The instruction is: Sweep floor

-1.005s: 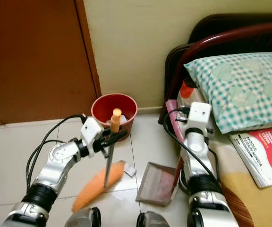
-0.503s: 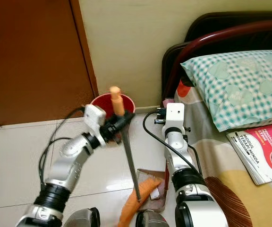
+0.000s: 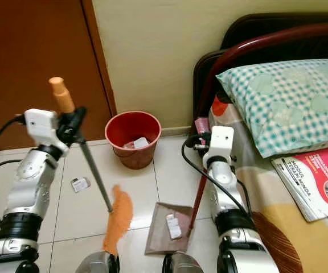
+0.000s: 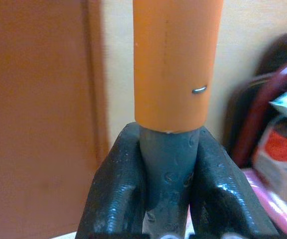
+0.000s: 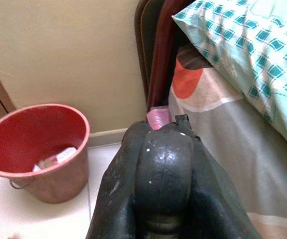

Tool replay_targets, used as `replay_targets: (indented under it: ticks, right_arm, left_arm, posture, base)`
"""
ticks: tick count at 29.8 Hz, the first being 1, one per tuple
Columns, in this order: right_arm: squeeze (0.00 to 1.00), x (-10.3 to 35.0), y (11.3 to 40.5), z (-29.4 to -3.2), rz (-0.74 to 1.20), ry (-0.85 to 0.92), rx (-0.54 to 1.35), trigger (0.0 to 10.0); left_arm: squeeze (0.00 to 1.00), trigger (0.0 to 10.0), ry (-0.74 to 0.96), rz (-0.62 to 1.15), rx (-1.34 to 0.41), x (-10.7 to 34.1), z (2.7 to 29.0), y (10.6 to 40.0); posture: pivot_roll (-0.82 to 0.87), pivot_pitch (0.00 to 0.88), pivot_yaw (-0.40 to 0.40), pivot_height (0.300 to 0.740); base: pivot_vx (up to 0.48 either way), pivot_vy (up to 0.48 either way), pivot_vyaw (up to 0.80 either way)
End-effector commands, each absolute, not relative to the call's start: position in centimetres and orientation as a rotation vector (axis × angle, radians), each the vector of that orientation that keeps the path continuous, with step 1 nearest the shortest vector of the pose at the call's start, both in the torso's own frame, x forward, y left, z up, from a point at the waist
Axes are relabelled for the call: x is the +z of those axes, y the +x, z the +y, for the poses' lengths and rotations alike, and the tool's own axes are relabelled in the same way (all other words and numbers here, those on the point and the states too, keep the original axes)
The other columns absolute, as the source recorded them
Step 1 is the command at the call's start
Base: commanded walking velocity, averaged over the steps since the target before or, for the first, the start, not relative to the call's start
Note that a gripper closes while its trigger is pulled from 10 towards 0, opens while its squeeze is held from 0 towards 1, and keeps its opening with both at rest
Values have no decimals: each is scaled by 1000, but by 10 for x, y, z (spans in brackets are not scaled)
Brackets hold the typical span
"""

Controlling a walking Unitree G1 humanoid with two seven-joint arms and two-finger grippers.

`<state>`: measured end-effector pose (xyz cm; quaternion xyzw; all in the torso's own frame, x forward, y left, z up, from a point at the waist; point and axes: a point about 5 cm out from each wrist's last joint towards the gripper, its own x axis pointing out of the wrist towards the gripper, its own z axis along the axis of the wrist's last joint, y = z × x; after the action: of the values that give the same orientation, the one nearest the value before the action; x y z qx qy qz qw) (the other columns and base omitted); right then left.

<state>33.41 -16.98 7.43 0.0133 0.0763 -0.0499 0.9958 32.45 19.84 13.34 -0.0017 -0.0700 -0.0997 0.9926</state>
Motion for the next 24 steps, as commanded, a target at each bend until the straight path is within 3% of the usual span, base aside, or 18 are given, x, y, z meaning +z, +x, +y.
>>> replay_targets:
  ticks: [1,10,15,24]
  right_arm:
    - [0,87,335,-176,85,67,-94,10000]
    - [0,129,345,-180,-86,150,-58,10000]
    - [0,136,349,-181,-86,182,-92,10000]
    - [0,148,347,-168,-64,229,-18,10000]
  left_arm:
    - [0,10000,31,-97,-201,119,198,317]
    - [0,10000,63,-62,-157,108,196,314]
    - [0,10000,99,-25,-116,102,200,317]
    - [0,10000,147,40,11,90,222,307]
  posture:
    - [12,126,-51,740]
    - [12,58,-15,740]
    - [19,10,-45,740]
    - [7,0,-32,740]
  base:
    - [0,0,0]
    - [0,0,0]
    - [0,0,0]
    - [0,0,0]
